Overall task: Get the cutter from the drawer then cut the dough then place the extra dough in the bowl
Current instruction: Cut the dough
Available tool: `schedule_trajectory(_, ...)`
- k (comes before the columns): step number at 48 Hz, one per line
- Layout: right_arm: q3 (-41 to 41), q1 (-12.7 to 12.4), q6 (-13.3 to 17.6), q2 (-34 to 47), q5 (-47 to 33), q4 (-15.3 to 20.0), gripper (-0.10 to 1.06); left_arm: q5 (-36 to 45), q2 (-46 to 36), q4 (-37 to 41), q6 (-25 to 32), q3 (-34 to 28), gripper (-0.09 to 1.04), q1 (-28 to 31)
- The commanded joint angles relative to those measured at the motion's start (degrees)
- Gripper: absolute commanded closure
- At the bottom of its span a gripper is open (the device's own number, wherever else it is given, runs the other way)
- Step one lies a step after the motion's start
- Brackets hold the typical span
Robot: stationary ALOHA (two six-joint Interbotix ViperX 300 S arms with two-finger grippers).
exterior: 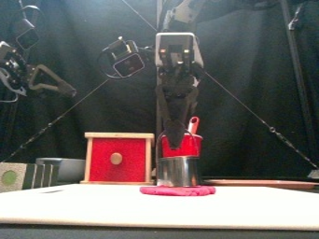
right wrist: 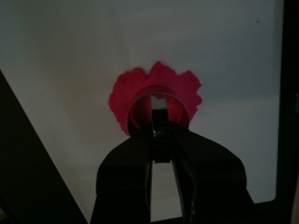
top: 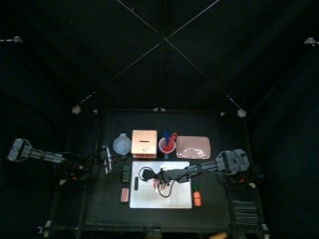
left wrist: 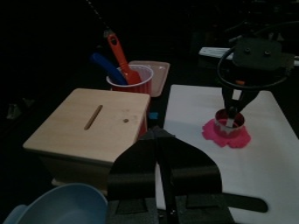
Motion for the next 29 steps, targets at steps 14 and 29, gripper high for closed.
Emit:
schedule_trajectory(14, -0.44, -0.18, 0.53, -1.58, -0.62, -0.53, 0.26, -0.18, 0.18, 0.18, 0.00, -1.23, 0.65, 0.09)
schedule_trajectory(29, -2.11, -0.18, 1.32, -3.60, -2.11, -5.45, 0.21, -0.26, 0.18, 0.18, 0.00, -1.32, 0.65, 0.18)
